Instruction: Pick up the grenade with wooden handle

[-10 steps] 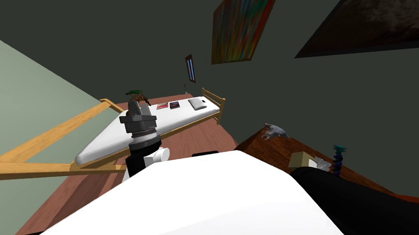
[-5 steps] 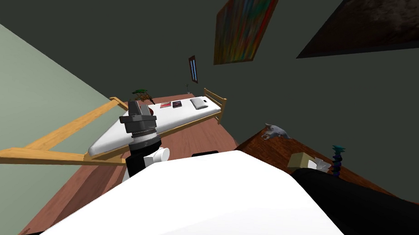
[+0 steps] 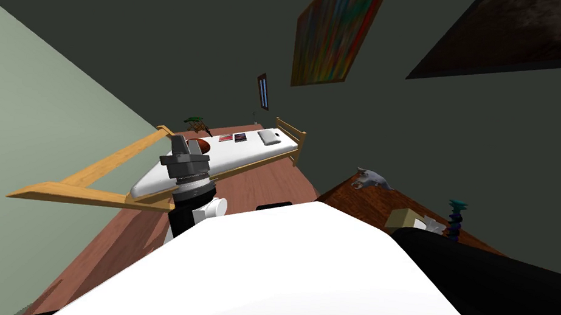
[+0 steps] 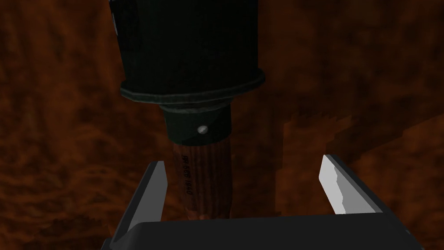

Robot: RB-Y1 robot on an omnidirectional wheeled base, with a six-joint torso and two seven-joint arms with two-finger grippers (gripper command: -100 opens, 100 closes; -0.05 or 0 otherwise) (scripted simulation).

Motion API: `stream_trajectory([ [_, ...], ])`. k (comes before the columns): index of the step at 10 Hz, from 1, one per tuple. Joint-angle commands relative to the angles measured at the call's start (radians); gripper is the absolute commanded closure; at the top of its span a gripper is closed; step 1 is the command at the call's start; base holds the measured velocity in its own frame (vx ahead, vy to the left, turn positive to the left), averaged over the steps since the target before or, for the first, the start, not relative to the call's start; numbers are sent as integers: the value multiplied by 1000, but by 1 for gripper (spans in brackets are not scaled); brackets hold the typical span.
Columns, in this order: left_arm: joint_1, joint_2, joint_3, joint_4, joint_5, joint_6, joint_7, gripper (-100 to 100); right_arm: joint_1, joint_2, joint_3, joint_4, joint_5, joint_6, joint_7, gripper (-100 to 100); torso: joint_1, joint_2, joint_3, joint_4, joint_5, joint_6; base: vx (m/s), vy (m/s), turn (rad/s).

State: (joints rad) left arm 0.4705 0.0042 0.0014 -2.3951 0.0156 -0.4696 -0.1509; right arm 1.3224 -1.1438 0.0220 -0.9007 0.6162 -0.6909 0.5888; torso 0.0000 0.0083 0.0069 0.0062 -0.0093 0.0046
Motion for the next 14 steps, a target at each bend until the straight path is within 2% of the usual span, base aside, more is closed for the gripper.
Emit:
stream_trajectory([
  [1, 0, 0, 0, 0, 0, 0, 0, 0, 50, 50, -50, -50, 50, 34, -50, -100, 0, 0, 0, 0, 0, 0, -85, -26, 308],
  [3, 0, 0, 0, 0, 0, 0, 0, 0, 53, 52, -55, -89, 110, 34, -97, -100, -1, 4, 3, 1, 0, 0, -77, -18, 45],
  [4, 0, 0, 0, 0, 0, 0, 0, 0, 53, 52, -55, -91, 114, 34, -109, -100, 0, 4, 2, 1, -2, 2, -10, -2, -17],
  [5, 0, 0, 0, 0, 0, 0, 0, 0, 104, 90, -108, -135, 156, 80, -145, -100, 0, 3, 2, 2, -5, 4, -68, -1, 281],
  [7, 0, 0, 0, 0, 0, 0, 0, 0, 116, 90, -113, -192, 210, 80, -199, -100, -1, 7, 5, 3, -5, 4, -66, -15, 72],
  [8, 0, 0, 0, 0, 0, 0, 0, 0, 116, 90, -113, -192, 210, 80, -211, -100, -1, 6, 4, 3, -5, 4, -13, -6, -27],
  [9, 0, 0, 0, 0, 0, 0, 0, 0, 170, 129, -165, -240, 253, 126, -248, -100, -1, 4, 3, 2, -5, 4, -86, 3, 312],
  [11, 0, 0, 0, 0, 0, 0, 0, 0, 180, 129, -171, -294, 305, 126, -302, -100, -1, 8, 6, 3, -5, 4, -74, -18, 64],
  [12, 0, 0, 0, 0, 0, 0, 0, 0, 180, 129, -171, -294, 305, 126, -313, -100, -2, 6, 5, 3, -5, 4, -4, -8, -26],
  [13, 0, 0, 0, 0, 0, 0, 0, 0, 231, 167, -221, -342, 350, 172, -353, -100, -1, 4, 3, 2, -5, 4, -63, -7, 296],
  [14, 0, 0, 0, 0, 0, 0, 0, 0, 243, 167, -229, -375, 377, 172, -382, -100, -1, 6, 4, 2, -4, 3, -100, -16, 187],
])
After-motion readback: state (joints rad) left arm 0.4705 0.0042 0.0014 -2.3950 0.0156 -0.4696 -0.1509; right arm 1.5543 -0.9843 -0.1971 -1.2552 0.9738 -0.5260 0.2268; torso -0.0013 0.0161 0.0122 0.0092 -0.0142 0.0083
